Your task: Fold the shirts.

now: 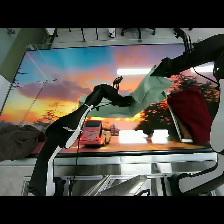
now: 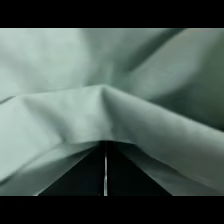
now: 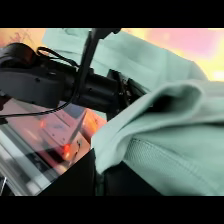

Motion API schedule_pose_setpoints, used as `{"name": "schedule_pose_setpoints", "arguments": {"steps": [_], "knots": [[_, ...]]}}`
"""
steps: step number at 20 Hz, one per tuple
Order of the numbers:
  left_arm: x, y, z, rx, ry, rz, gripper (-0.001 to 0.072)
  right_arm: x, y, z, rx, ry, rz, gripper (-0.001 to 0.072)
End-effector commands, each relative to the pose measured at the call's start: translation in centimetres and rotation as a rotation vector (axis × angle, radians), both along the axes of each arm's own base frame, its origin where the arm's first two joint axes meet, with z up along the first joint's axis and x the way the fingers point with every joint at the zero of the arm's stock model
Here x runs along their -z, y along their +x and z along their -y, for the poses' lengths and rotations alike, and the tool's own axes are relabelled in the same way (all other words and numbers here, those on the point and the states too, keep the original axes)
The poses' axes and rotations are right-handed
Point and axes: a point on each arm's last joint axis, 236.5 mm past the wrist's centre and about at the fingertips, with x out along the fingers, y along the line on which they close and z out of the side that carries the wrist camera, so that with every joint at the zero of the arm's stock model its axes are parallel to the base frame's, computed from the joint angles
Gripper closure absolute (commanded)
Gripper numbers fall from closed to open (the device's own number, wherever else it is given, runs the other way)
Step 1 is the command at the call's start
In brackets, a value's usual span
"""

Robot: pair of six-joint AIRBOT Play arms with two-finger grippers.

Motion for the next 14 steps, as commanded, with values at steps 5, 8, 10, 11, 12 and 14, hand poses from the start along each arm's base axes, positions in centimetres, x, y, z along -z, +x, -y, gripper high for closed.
{"name": "schedule_pose_setpoints", "arguments": {"steps": [5,8,10,11,12,14], "knots": [[-8.3,1.9,-2.4,-0.043,-0.126,-0.005,0.0696,0.3,-0.9,0.6,0.012,-0.038,-0.051,0.0687],[-15.4,2.5,-10.1,-0.020,-0.118,0.062,0.0695,0.1,-0.9,0.3,0.021,-0.023,-0.061,0.0687],[-21.0,2.4,-17.0,-0.043,-0.110,0.102,0.0695,-0.4,-0.3,-1.3,0.036,0.004,-0.044,0.0687],[-23.6,2.7,-20.3,-0.082,-0.109,0.141,0.0695,-1.0,0.0,-3.3,0.023,0.031,-0.013,0.0687],[-26.5,2.9,-23.7,-0.140,-0.108,0.194,0.0695,-1.5,0.4,-5.6,0.012,0.051,0.020,0.0687],[-31.9,2.9,-30.0,-0.264,-0.105,0.314,0.0695,-1.5,0.9,-12.5,-0.030,0.092,0.091,0.0687]]}}
